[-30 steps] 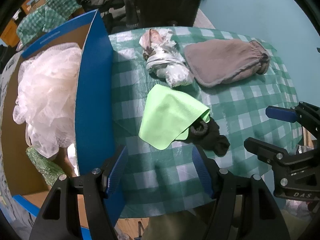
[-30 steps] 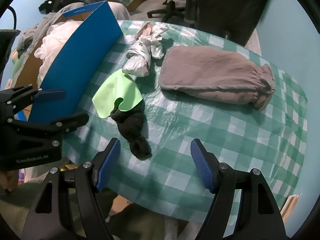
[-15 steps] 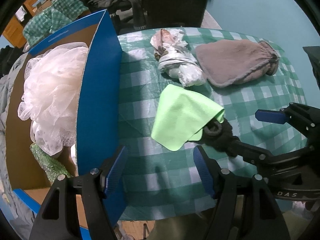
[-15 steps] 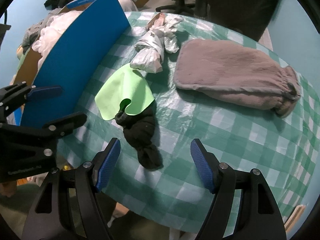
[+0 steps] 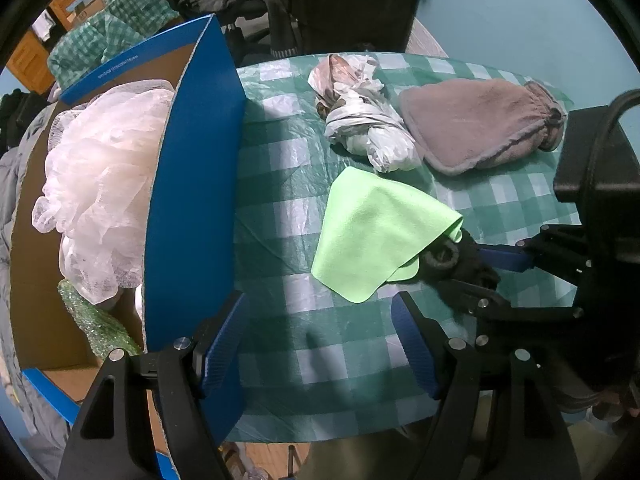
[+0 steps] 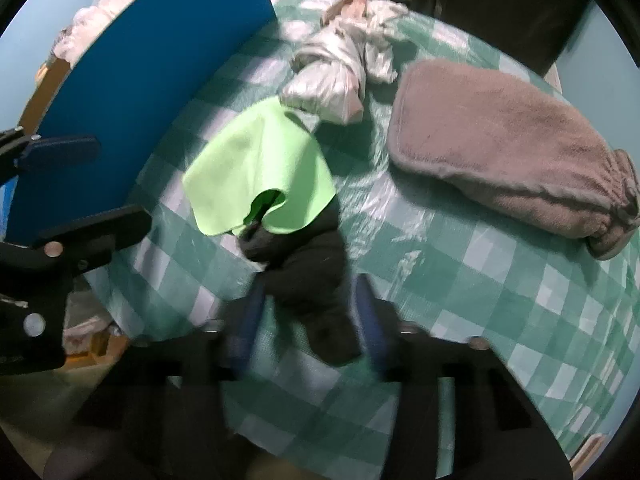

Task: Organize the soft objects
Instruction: 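Close the right tool on the black sock under the green cloth, then grasp the green microfiber cloth with the left tool while the right lifts the sock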

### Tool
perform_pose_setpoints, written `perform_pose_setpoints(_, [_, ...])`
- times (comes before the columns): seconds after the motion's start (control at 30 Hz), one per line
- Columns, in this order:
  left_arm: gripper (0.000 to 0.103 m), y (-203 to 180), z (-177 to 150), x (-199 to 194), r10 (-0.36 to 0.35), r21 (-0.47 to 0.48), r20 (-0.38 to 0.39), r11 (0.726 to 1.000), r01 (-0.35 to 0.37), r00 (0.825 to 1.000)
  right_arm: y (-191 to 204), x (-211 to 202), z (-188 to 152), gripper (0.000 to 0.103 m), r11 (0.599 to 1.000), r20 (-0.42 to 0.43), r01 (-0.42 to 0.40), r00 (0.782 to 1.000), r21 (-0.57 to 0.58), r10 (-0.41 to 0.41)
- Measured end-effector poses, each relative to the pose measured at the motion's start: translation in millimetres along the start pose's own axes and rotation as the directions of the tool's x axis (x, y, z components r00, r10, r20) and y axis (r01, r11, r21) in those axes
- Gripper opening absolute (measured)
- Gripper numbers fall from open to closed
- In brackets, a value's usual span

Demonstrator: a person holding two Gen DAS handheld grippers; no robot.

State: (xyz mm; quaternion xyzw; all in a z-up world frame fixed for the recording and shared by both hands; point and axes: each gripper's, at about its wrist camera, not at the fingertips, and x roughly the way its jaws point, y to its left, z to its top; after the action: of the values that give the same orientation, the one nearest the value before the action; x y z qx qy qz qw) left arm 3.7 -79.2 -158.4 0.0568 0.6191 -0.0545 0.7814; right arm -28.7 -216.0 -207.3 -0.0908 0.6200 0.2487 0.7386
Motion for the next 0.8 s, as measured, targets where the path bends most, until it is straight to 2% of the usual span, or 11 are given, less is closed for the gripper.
perform_pose_setpoints(0.27, [0.075, -5, -2, 0, -0.033, -0.005, -0.011, 0.999, 0.033, 0.999, -7, -11, -19, 0.033, 1.000, -0.020, 0.004, 1.000, -0.024, -0.004])
perform_pose_setpoints(0.6, [0.077, -27, 7, 11, -0.062, 0.028, -0.047, 0.998, 0.064, 0.997, -56, -23, -55, 0.033, 0.996, -0.020, 0.030, 0.999, 0.088, -0.028])
perform_pose_setpoints(0.67, [0.081, -30, 11, 16, -0.073, 0.031, -0.054, 0.997, 0.075, 0.996, -65, -26, -60, 0.033, 0.993, -0.018, 0.036, 0.999, 0.108, -0.034])
perform_pose_setpoints(0.8, [0.081, -34, 22, 29, -0.112, 0.012, -0.065, 0.994, 0.113, 0.992, -83, -31, -67, 0.036, 0.987, 0.005, 0.023, 1.000, 0.158, -0.024])
